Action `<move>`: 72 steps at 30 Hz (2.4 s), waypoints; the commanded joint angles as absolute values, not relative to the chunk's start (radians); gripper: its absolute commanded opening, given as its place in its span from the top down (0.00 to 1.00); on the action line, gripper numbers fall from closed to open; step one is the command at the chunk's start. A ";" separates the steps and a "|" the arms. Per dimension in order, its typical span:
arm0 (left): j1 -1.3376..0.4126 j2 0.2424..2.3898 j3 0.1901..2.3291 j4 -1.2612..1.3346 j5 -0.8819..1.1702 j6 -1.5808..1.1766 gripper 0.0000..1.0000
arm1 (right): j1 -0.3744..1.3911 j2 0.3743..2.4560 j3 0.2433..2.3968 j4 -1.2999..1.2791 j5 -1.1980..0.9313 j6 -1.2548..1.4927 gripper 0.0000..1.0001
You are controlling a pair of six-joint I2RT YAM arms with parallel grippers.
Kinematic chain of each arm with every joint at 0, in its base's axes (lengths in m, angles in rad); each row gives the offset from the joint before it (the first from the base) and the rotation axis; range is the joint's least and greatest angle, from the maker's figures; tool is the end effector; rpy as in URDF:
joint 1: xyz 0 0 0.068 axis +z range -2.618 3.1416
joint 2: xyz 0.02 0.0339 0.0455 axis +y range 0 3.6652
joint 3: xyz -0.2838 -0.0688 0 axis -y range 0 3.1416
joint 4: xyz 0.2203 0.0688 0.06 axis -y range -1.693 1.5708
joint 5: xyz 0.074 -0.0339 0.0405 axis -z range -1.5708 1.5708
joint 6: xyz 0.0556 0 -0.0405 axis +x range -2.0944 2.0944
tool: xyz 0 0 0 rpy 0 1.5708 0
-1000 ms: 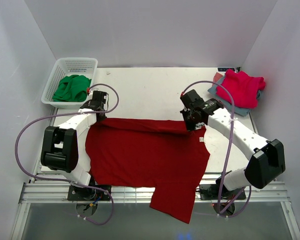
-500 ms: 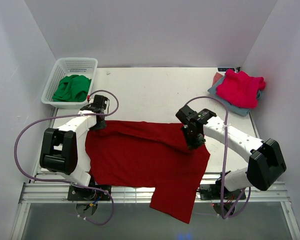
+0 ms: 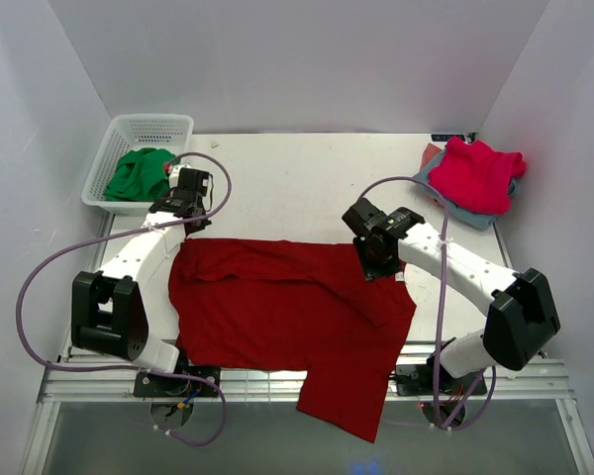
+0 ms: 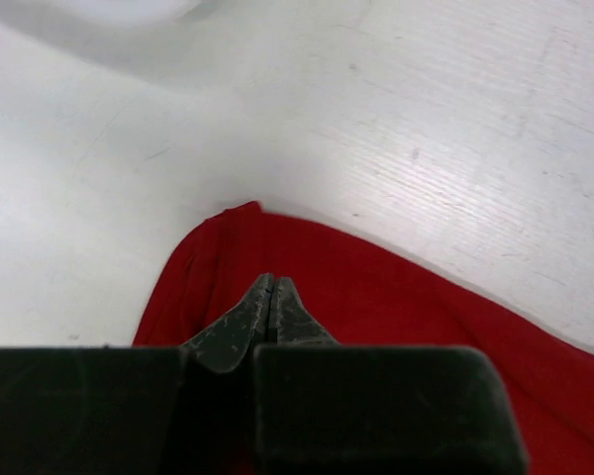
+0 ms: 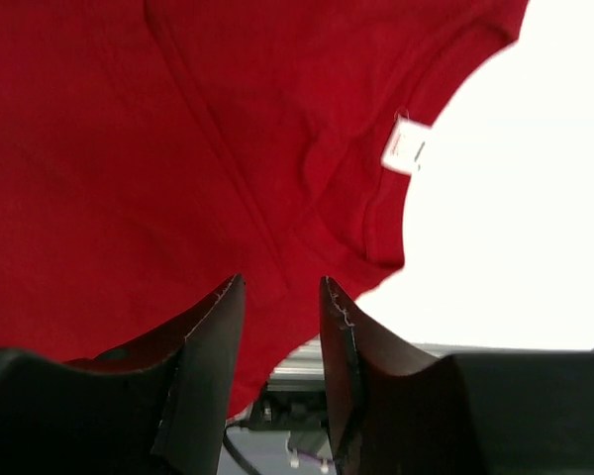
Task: Fold and stack the t-shirts
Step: Fold the flattened tshirt in 1/3 of the way
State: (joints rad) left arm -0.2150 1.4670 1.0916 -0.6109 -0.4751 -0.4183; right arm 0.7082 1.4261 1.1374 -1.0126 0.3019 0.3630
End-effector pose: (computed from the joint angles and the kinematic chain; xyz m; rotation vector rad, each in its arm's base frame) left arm 0.2845 -0.0361 0.2679 -0.4221 2.3964 0.3310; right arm 0.1939 0.1443 0.2666 -0.4169 2.7218 -0.1696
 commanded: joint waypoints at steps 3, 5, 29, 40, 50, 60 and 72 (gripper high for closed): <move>-0.247 1.580 1.146 -0.549 -0.359 -0.437 1.00 | 0.700 1.519 1.173 -0.830 0.403 0.341 0.60; -0.252 1.618 1.141 -0.551 -0.397 -0.448 1.00 | 0.649 1.561 1.173 -0.767 0.402 0.333 0.65; -0.252 1.813 1.149 -0.649 -0.433 -0.437 1.00 | 0.393 1.939 1.246 -0.624 0.361 0.250 0.92; -0.221 1.874 1.152 -0.615 -0.423 -0.411 1.00 | 0.291 2.014 1.288 -0.629 0.328 0.204 0.92; -0.221 2.046 1.382 -0.577 -0.321 -0.354 1.00 | 0.236 2.242 1.652 -0.713 0.367 0.115 0.92; -0.219 2.094 1.502 -0.615 -0.382 -0.318 1.00 | 0.170 2.329 1.810 -0.756 0.379 0.069 0.92; -0.222 2.077 1.511 -0.592 -0.290 -0.331 1.00 | 0.230 1.933 1.707 -0.592 0.165 0.066 0.89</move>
State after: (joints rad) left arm -0.2302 2.0888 1.5131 -0.5838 -0.3309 -0.3225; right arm 0.2008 2.0769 1.7214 -0.6693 0.2726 0.0708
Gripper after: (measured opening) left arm 0.022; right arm 0.096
